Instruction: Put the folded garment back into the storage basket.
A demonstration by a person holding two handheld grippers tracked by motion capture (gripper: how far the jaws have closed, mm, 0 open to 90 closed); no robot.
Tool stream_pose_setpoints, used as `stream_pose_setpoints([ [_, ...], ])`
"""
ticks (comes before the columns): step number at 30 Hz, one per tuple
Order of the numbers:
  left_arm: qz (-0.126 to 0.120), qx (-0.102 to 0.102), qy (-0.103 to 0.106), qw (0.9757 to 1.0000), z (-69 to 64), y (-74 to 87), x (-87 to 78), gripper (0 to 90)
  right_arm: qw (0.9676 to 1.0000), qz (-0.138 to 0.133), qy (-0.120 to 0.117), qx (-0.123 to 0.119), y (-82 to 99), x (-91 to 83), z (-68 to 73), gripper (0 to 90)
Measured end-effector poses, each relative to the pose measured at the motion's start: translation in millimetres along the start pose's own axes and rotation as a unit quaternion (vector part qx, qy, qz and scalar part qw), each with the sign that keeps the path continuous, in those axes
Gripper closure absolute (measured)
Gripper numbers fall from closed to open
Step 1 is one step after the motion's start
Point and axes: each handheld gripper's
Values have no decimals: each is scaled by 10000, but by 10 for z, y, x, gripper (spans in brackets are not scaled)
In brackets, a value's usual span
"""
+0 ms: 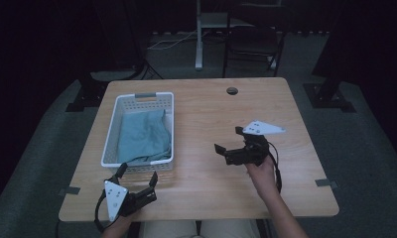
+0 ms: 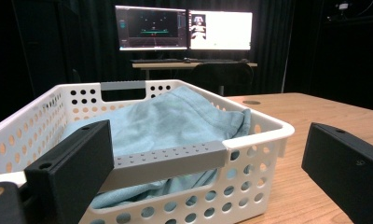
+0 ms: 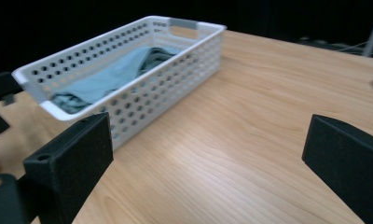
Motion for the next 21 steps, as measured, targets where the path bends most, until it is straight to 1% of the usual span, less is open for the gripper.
stream_pose_setpoints([
  [1, -1, 0, 0, 10000, 0, 0, 0, 34, 10000, -43, 34, 10, 17, -34, -15, 20],
  [3, -2, 0, -1, 10000, 0, 0, 0, 34, 9999, -97, 9, 120, 51, -99, -54, 20],
  [4, -2, -2, -1, 10000, 0, 0, 0, 34, 9998, -117, 49, 147, 68, -131, -69, 20],
  [7, -4, 1, -1, 10000, 0, 0, -1, 34, 9997, -118, 107, 202, 120, -226, -96, 20],
  [11, -8, 2, 0, 10000, 1, 1, -2, 34, 9995, -31, 252, 163, 180, -347, -116, 20],
  [13, -11, 7, -1, 10000, 2, 0, -3, 34, 9993, -1, 360, 91, 197, -415, -114, 20],
  [16, -9, 6, -1, 10000, 1, 0, -2, 34, 9990, -43, 412, 183, 256, -512, -145, 20],
  [20, -8, 7, -3, 10000, 1, 0, -3, 34, 9982, 4, 493, 337, 374, -616, -199, 20],
  [21, -13, 7, -2, 10000, 2, 0, -3, 34, 9980, 87, 527, 349, 395, -635, -207, 20],
])
Point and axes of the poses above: each handheld gripper's, and its own axes: x roughly forward along the jaws, y roughly out of its underside, z roughly to its left, and after that the axes turned 14 degrees about -x, right-handed
